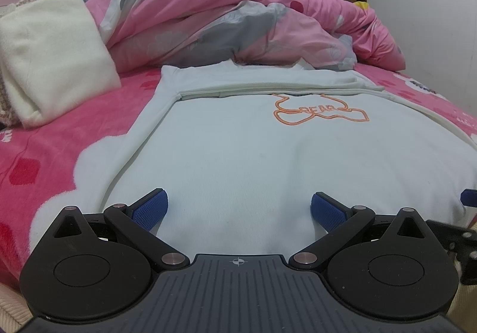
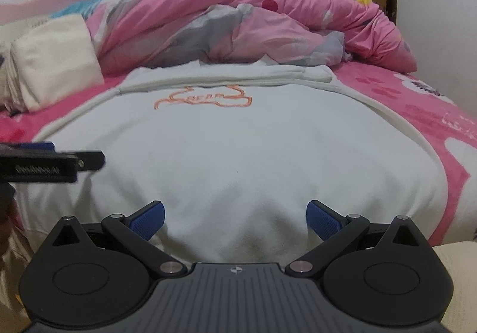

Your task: Fold clothes

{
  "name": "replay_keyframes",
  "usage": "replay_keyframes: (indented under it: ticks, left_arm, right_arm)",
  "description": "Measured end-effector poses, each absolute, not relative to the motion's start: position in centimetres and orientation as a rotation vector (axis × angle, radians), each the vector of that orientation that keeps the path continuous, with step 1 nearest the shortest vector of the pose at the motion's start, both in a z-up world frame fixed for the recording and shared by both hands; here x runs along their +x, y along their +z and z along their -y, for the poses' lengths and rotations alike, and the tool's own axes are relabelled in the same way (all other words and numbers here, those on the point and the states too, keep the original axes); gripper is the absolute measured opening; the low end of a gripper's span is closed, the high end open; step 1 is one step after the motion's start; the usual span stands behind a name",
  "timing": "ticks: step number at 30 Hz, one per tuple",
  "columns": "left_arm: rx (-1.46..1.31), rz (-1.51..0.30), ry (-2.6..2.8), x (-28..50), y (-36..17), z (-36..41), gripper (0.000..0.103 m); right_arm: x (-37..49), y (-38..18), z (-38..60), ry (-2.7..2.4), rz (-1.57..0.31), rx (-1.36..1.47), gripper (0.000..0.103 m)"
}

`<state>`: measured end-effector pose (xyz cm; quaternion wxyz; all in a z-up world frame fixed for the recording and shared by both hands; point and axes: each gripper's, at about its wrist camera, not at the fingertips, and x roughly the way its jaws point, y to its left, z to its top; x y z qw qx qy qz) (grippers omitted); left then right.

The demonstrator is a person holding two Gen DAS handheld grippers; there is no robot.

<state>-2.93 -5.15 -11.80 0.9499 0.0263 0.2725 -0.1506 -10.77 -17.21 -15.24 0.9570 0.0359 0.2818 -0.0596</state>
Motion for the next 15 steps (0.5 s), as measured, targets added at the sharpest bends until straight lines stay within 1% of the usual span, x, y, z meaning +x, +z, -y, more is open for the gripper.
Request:
replay_keyframes:
  ticks: [8, 15]
  left_arm:
    - [0.056, -0.558, -0.304, -2.93, -11.79, 5.24, 0.103]
    - [0.056, -0.56, -0.304, -2.87, -11.77, 5.2, 0.103]
  right_arm:
    - [-10.84, -14.78, 16.53, -0.052, -0.542, 0.074, 0.102]
    - [-10.68, -14.73, 16.48, -0.041, -0.543, 0.089, 0.099]
